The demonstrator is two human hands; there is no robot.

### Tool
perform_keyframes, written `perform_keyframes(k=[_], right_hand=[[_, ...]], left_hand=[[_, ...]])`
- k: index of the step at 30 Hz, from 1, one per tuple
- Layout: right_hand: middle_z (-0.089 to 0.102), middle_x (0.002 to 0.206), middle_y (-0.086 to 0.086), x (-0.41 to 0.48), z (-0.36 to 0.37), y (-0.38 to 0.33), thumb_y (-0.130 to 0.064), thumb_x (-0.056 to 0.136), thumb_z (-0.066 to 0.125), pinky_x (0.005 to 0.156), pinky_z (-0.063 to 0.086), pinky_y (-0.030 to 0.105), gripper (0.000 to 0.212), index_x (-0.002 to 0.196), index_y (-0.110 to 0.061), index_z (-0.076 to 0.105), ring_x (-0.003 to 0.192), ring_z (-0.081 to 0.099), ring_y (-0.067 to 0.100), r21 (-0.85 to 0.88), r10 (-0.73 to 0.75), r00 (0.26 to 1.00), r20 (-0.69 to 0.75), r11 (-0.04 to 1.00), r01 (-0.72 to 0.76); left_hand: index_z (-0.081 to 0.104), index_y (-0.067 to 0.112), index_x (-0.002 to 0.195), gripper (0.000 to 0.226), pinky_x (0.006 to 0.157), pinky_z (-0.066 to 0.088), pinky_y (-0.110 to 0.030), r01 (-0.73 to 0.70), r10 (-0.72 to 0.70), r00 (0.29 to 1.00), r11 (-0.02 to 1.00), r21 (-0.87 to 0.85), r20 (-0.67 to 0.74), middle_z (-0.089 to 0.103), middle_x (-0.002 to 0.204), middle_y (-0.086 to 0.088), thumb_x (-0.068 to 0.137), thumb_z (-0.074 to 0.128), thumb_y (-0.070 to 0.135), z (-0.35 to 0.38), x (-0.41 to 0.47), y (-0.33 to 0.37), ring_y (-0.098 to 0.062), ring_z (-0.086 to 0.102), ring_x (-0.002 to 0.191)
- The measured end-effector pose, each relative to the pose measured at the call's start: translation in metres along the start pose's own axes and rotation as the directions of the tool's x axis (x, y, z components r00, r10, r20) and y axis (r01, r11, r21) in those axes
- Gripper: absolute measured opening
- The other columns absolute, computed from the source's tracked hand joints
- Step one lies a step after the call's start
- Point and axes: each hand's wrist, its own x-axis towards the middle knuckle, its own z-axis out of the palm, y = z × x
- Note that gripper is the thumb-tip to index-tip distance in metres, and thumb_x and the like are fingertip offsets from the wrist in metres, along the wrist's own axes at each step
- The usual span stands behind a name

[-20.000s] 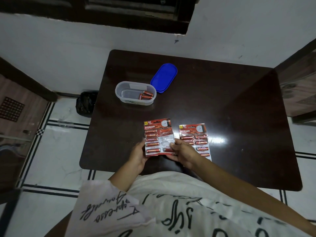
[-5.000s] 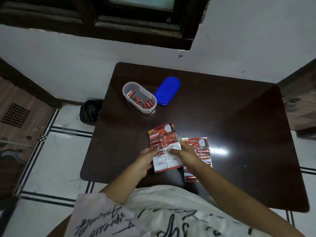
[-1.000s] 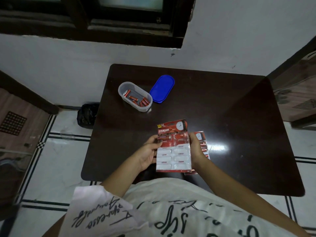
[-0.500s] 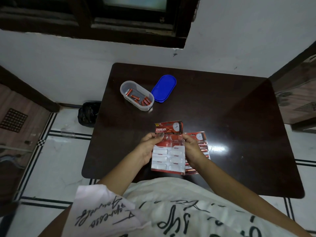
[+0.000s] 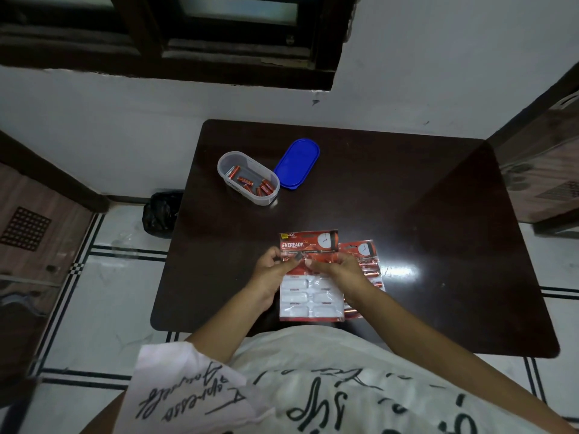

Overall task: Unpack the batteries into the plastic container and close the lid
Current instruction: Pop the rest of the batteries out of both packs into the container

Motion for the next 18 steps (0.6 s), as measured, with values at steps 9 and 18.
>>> perform_keyframes(k=[9,18], right_hand=[[0.077,0.089,0.014,0.003,-0.001,0.005,-0.010,0.081,0.078,0.065,0.057,0.028,0.022,0.097,0.004,0.073,0.079,0.076,0.026,-0.020,-0.089,0.989,-0.116,0.996,0.087],[0.078,0.086,0.005,0.005,0.006,0.015,-0.014,0.078,0.081,0.082,0.060,0.040,0.015,0.091,-0.009,0.077,0.084,0.076,0.021,-0.109,-0.171,0.960,-0.219,0.983,0.150]], left_hand=[[0.055,0.009,0.090,0.022,0.068,0.058,-0.034,-0.110,0.114,0.984,0.993,0.031,-0.140,0.072,0.087,-0.012,0.082,0.075,0.006,0.019,-0.001,-0.008,-0.022,0.069,0.073],[0.051,0.011,0.079,0.026,0.059,0.052,-0.017,-0.245,0.276,0.943,0.954,0.175,-0.184,0.067,0.074,-0.004,0.080,0.076,0.003,0.028,0.005,-0.020,-0.006,0.063,0.062]])
